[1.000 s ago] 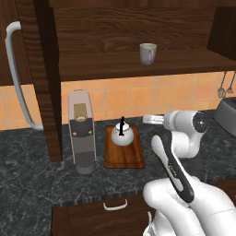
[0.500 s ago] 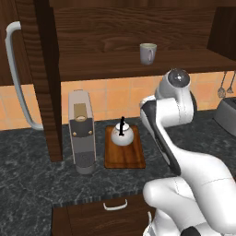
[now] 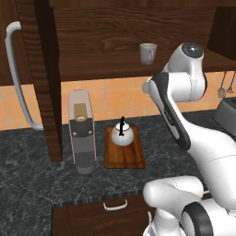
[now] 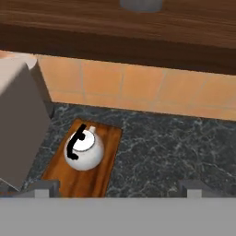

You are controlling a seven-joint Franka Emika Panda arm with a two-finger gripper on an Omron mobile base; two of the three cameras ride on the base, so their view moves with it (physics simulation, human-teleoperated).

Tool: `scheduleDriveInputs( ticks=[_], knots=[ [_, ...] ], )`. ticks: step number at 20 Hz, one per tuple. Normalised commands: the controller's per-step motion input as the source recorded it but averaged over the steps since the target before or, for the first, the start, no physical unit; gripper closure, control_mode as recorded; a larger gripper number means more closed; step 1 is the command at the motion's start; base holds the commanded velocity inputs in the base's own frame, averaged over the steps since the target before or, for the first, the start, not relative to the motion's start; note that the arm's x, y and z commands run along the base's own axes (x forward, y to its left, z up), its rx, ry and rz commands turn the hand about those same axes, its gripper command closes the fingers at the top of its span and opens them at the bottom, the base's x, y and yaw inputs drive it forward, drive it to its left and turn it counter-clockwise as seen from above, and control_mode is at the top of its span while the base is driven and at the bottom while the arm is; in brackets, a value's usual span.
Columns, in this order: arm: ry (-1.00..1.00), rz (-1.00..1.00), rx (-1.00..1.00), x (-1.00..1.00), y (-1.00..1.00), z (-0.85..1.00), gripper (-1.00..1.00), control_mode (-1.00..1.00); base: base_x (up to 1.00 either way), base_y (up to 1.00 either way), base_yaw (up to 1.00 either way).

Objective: Pick the kettle from the counter and place it on the tray. Then pick the mug from the cabinet and place it on the tray. Then close the cabinet doors.

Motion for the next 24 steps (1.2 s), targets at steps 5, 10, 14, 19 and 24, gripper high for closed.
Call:
scheduleDriveInputs(
  ticks=[5, 10, 14, 19, 24],
  knots=[
    [-0.04, -0.01, 0.13, 0.32, -0.08, 0.67, -1.0, -1.0, 0.0, 0.0, 0.0],
    [-0.18, -0.01, 0.17, 0.44, 0.0, 0.66, -1.0, -1.0, 0.0, 0.0, 0.0],
    [-0.34, 0.0, 0.13, 0.41, 0.0, 0.3, -1.0, -1.0, 0.0, 0.0, 0.0],
    [-0.06, 0.0, 0.01, 0.48, 0.14, 0.05, -1.0, -1.0, 0.0, 0.0, 0.0],
    [0.18, 0.0, 0.0, 0.5, 0.06, 0.0, -1.0, -1.0, 0.0, 0.0, 0.0]
  ],
)
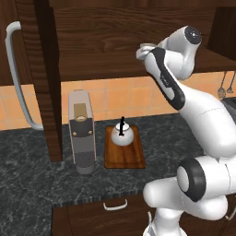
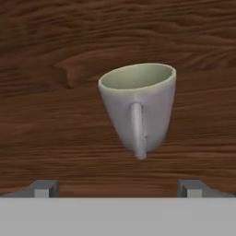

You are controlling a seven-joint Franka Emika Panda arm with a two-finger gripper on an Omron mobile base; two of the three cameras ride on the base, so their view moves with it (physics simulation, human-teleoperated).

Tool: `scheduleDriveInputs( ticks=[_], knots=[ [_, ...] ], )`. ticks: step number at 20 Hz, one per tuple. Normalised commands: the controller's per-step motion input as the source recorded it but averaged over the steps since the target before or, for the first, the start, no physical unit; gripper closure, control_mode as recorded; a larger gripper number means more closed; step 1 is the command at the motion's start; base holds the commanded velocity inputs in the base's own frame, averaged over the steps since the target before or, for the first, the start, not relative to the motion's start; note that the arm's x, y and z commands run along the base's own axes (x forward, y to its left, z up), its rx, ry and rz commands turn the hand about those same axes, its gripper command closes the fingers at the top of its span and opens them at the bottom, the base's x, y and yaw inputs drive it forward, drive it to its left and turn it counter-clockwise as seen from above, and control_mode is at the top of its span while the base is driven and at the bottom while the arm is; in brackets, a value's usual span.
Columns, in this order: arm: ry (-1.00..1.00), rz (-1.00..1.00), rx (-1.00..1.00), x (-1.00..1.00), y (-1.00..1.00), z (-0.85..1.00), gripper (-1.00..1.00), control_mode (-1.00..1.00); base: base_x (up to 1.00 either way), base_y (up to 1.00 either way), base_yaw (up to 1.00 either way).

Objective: Pick the kettle from the counter and place it on the tray. Then pick the mug from the cabinet and place it on the tray. Then close the cabinet doors.

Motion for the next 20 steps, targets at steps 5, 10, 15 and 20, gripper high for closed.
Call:
scheduleDriveInputs(
  ticks=[5, 10, 15, 20],
  knots=[
    [0.07, 0.0, 0.0, 0.48, -0.02, 0.0, -1.0, -1.0, 0.0, 0.0, 0.0],
    [0.0, 0.0, 0.0, 0.33, -0.1, -0.01, -1.0, -1.0, 0.0, 0.0, 0.0],
    [0.0, 0.0, 0.0, 0.2, -0.18, -0.01, -1.0, -1.0, 0.0, 0.0, 0.0],
    [0.0, 0.0, 0.0, 0.03, 0.0, -0.02, 1.0, -1.0, 0.0, 0.0, 0.0]
  ],
)
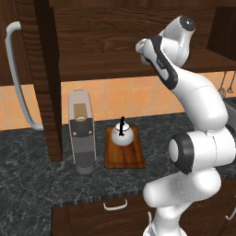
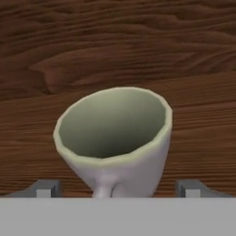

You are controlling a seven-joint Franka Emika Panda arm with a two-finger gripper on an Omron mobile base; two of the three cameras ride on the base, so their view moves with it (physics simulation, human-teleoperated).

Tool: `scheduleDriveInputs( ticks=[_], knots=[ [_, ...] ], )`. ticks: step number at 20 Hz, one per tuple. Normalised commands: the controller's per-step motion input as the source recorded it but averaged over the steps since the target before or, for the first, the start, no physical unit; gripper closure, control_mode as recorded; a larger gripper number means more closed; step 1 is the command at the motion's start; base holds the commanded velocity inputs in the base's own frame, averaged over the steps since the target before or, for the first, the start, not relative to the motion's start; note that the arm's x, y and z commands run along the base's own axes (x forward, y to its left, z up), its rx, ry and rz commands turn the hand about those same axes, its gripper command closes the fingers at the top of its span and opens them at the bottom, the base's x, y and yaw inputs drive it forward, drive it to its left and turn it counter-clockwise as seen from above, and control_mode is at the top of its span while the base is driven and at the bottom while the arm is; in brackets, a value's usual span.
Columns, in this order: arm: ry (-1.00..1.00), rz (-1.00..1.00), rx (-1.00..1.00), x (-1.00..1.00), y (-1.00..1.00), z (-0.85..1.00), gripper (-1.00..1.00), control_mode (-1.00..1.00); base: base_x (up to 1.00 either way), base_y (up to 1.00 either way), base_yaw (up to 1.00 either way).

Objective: Pick the kettle from the counter and place it on the tray. Then pick the mug from the cabinet and place it on the tray. Then close the cabinet doors.

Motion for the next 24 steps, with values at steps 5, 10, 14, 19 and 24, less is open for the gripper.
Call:
scheduleDriveInputs(
  ticks=[5, 10, 14, 19, 24],
  knots=[
    [0.0, 0.0, 0.01, 0.0, 0.0, -0.02, 1.0, -1.0, 0.0, 0.0, 0.0],
    [0.0, 0.0, 0.01, 0.02, 0.0, -0.02, 1.0, -1.0, 0.0, 0.0, 0.0],
    [0.0, 0.0, 0.0, -0.06, 0.0, 0.0, 1.0, -1.0, 0.0, 0.0, 0.0],
    [-0.06, 0.02, 0.0, -0.73, -0.1, 0.0, 1.0, -1.0, 0.0, 0.0, 0.0],
    [-0.22, 0.18, 0.0, -1.0, -0.19, 0.0, 1.0, -1.0, 0.0, 0.0, 0.0]
  ],
)
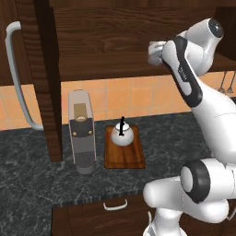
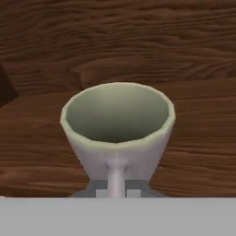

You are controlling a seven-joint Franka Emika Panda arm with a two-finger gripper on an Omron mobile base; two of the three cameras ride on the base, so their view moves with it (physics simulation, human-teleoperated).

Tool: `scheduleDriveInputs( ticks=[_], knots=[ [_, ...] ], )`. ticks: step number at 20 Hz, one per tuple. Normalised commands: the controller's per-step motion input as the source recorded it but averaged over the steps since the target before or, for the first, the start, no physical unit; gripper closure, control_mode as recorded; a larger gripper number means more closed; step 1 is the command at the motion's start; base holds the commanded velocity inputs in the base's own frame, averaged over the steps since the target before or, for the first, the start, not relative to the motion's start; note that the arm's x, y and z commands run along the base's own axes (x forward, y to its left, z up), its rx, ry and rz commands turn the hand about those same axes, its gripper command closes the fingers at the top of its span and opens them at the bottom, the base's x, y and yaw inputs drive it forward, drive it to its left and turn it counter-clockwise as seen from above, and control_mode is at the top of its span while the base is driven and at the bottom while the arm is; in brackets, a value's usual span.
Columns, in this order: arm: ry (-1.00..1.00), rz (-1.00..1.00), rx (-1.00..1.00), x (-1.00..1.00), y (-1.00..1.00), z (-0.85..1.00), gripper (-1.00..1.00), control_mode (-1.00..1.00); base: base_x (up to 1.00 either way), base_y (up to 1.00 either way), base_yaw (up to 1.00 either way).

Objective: Pick the kettle from the counter and place it on the tray. Then pick the mug from the cabinet and place it on the tray. Then close the cabinet doors.

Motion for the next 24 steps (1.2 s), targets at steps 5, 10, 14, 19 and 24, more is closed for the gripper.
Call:
scheduleDriveInputs(
  ticks=[5, 10, 14, 19, 24],
  knots=[
    [-0.08, 0.43, -0.02, -1.0, -0.11, 0.0, 1.0, -1.0, 0.0, 0.0, 0.0],
    [0.01, 0.58, -0.07, -0.99, 0.17, -0.31, 1.0, -1.0, 0.0, 0.0, 0.0],
    [0.0, 0.44, -0.07, -0.76, 0.1, -0.97, 1.0, -1.0, 0.0, 0.0, 0.0],
    [-0.01, 0.2, 0.0, -0.05, 0.12, -1.0, 1.0, -1.0, 0.0, 0.0, 0.0],
    [-0.01, 0.15, 0.02, 0.46, 0.35, -1.0, 1.0, -1.0, 0.0, 0.0, 0.0]
  ],
)
